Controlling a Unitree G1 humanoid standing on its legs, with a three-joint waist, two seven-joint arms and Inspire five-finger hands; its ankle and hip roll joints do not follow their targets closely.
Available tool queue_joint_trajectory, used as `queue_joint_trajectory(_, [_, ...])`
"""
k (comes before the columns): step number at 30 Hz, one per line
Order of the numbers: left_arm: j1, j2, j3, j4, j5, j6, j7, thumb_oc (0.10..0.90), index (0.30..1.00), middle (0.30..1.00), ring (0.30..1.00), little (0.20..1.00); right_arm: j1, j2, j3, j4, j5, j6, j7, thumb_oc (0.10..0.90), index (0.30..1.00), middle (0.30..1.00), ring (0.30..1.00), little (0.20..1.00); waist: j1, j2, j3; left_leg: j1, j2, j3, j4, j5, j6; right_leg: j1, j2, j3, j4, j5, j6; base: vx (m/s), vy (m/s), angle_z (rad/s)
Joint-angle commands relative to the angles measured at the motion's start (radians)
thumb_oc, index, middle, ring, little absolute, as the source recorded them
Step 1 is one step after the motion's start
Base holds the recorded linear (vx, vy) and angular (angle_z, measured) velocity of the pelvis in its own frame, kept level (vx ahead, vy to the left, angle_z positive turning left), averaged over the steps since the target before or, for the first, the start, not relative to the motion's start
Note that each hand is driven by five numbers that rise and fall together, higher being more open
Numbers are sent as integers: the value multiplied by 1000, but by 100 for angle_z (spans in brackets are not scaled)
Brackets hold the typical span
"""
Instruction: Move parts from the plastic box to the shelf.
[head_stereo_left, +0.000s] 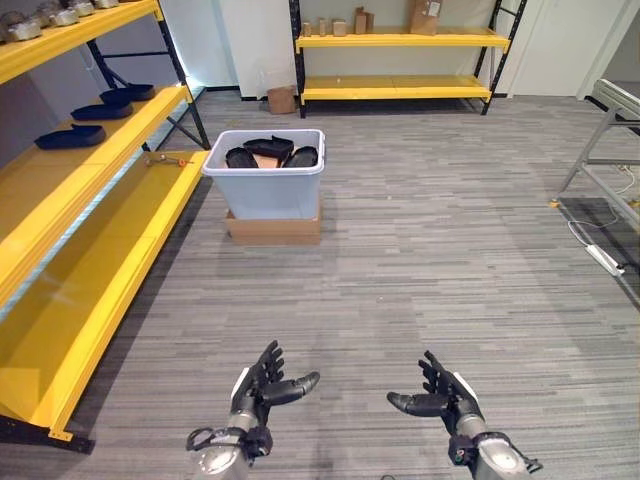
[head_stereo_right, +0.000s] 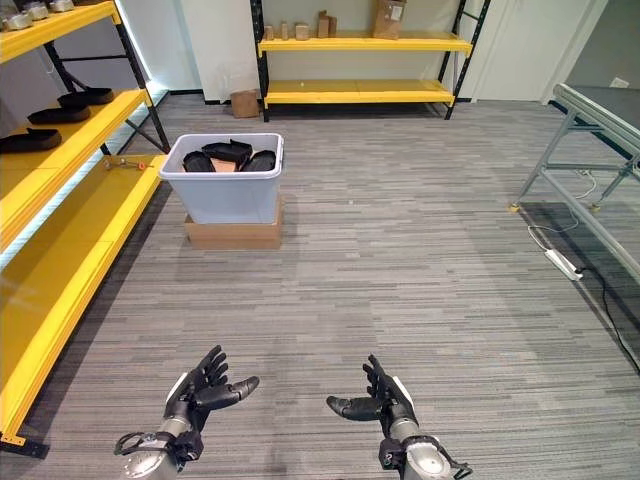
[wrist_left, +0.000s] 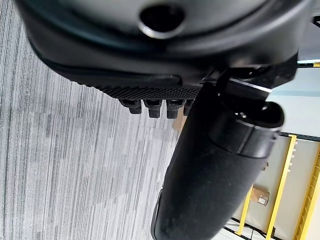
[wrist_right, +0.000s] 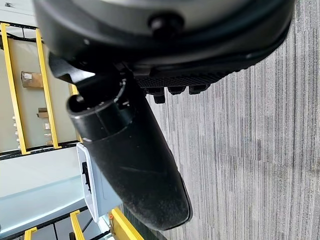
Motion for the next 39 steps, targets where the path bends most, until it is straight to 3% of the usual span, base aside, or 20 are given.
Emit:
queue_joint_trajectory(1, [-84, 9, 26, -43, 7, -82, -12, 900, 1000, 1000, 1000, 1000, -64, -18, -2, -81, 1, -76, 18, 900, 1000, 1000, 1000, 1000, -6, -10, -24, 24, 70, 3, -6, -23, -61, 28, -29, -18, 7, -59, 41, 0, 0, 0])
queue_joint_trajectory(39, [-98, 19, 26, -41, 41, -91, -9, 900, 1000, 1000, 1000, 1000, -67, -11, -6, -73, 9, -78, 19, 900, 1000, 1000, 1000, 1000, -2, -16, -24, 29, 57, 3, -6, -36, -49, 34, -41, -20, 7, -58, 49, 0, 2, 0])
